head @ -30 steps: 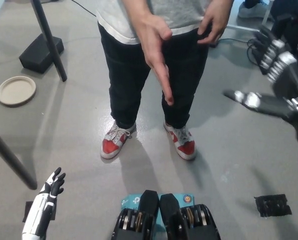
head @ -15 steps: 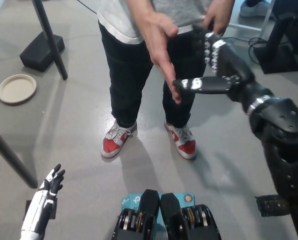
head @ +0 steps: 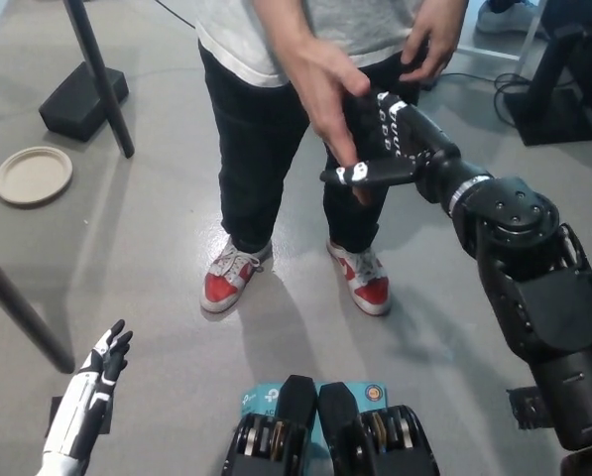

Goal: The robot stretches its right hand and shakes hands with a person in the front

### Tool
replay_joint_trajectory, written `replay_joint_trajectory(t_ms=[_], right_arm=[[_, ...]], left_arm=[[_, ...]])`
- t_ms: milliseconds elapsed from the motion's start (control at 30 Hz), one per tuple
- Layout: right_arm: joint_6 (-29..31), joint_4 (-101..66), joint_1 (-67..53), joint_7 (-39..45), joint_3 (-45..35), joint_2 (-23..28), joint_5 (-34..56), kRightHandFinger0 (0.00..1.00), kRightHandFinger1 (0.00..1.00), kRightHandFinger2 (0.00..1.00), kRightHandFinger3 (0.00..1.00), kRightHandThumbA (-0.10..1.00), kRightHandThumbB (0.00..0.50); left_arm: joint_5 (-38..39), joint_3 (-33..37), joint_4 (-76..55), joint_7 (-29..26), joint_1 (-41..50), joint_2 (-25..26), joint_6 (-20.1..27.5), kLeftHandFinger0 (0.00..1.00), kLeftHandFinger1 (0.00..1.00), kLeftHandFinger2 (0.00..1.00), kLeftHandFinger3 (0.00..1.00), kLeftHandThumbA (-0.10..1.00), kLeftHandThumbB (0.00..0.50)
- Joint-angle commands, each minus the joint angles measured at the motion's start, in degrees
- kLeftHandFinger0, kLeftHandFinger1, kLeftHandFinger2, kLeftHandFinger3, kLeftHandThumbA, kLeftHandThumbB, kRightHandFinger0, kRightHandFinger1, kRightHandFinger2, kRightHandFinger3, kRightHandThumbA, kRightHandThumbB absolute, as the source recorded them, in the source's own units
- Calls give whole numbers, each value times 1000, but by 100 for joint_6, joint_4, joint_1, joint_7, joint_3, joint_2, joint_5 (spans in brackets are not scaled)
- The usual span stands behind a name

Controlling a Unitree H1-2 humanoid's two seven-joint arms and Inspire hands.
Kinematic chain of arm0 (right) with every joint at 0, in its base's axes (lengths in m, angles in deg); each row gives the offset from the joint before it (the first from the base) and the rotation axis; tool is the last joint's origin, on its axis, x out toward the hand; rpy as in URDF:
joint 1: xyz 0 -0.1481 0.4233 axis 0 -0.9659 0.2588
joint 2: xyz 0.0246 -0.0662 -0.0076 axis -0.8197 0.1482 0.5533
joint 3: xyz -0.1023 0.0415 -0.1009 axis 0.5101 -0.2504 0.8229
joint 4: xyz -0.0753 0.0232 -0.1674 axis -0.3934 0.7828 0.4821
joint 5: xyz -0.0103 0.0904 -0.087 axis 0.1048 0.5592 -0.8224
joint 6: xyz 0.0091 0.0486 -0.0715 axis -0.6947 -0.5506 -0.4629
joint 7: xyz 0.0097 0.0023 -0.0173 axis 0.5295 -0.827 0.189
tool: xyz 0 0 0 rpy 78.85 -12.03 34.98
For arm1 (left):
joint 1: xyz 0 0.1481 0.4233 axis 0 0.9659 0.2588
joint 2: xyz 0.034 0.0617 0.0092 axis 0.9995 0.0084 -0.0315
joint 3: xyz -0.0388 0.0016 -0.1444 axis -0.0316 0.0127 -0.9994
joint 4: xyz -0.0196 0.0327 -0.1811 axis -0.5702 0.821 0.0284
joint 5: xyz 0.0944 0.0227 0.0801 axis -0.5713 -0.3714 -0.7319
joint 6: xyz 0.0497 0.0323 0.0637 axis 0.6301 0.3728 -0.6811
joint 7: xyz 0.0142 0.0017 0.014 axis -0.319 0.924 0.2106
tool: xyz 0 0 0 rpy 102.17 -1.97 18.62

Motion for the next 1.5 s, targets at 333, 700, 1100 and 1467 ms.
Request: replay_joint_trajectory(t_ms=[333,700,1100,1467], right_arm=[[387,590,1045,74,38,-374,-289,1000,1000,1000,1000,1000,366],[276,834,1124,33,27,-666,-362,1000,1000,1000,1000,1000,345],[687,975,952,-801,-77,-819,-949,1000,1000,1000,1000,-92,37],[332,-836,527,-608,-92,-573,-1150,1000,1000,1000,1000,-31,35]], left_arm=[[-13,-20,-187,94,-89,65,42,1000,1000,1000,1000,1000,74],[2,-12,-183,135,-110,61,54,1000,1000,1000,1000,1000,63],[-17,-17,-202,146,-124,80,-31,1000,1000,1000,1000,1000,79],[-7,-18,-240,168,-128,103,-46,1000,1000,1000,1000,1000,83]])
